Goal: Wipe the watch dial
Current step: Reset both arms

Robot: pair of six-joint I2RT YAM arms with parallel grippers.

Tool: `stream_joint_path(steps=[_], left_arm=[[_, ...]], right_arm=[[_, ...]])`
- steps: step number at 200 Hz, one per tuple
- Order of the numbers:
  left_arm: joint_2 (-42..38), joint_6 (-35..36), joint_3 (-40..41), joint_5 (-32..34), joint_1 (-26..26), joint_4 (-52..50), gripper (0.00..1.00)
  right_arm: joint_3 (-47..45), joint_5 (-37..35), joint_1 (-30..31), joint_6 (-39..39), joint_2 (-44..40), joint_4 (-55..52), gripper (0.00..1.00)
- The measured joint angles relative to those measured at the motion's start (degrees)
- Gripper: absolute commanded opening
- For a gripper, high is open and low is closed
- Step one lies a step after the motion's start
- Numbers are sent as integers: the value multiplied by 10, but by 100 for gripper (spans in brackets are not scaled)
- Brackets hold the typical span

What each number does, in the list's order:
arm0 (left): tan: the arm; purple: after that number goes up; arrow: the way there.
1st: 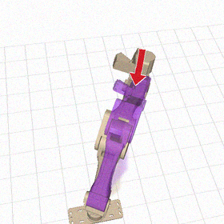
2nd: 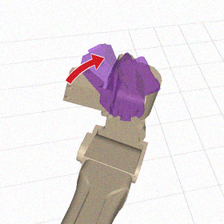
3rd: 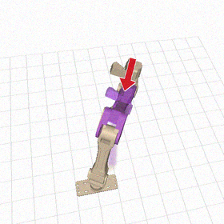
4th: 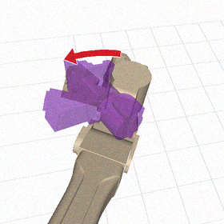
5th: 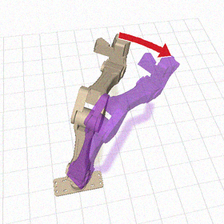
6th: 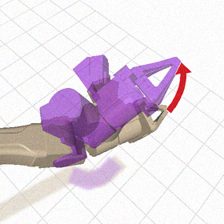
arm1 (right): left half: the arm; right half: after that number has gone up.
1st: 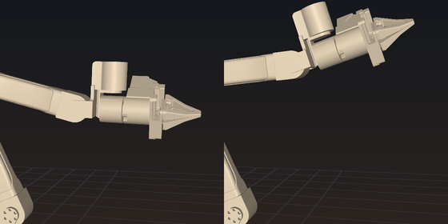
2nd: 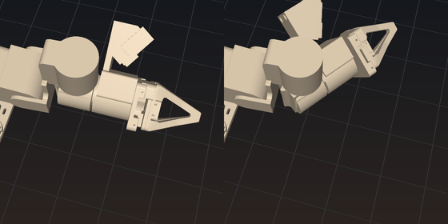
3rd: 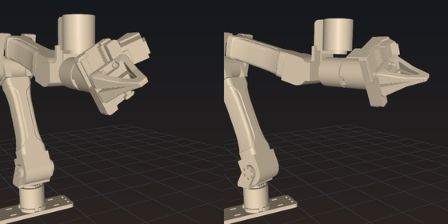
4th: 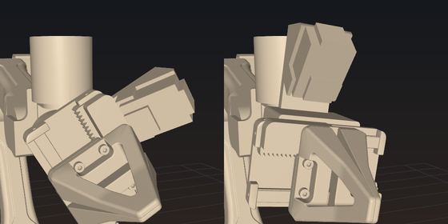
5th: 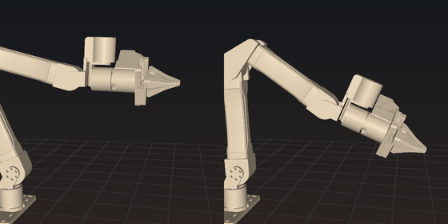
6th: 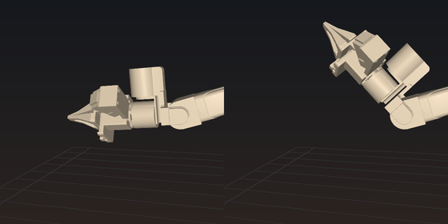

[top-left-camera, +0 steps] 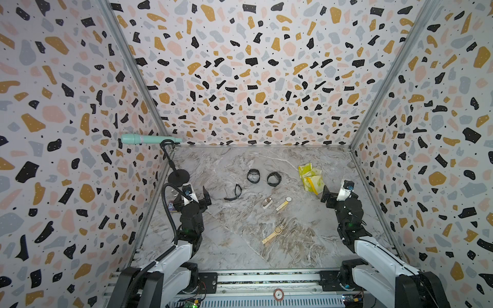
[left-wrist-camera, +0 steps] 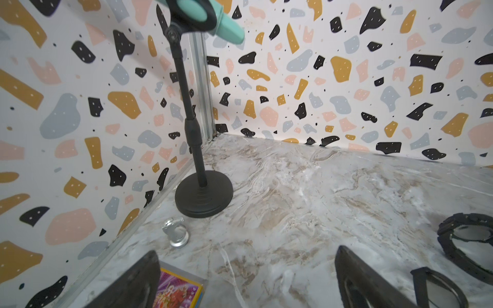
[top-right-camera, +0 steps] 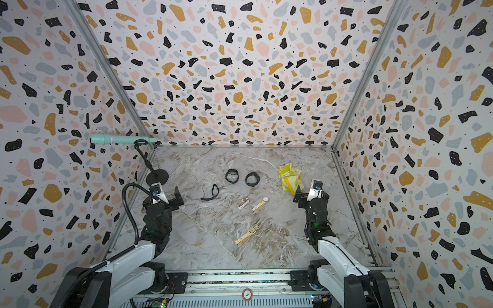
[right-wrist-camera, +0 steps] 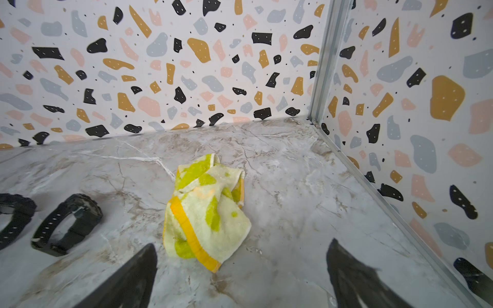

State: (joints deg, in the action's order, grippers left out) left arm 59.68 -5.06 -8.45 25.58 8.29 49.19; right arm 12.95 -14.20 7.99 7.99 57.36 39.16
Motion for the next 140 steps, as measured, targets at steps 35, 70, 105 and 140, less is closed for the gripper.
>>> stream_joint_path(steps=[35,70,105,140], left_arm=[[12,-5,14,-40,-35,66,99],[15,0,15,-72,-48,104,100],[14,5,15,-93,-48,107,100],[29,14,17,-113,-48,104,100]], right_arm=[[-45,-4,-29,-11,79,103,99],[-56,20,-50,-19,132,181,99],[-52,57,-58,-30,220,276,99],[-27,94,-40,-62,286,291,99]])
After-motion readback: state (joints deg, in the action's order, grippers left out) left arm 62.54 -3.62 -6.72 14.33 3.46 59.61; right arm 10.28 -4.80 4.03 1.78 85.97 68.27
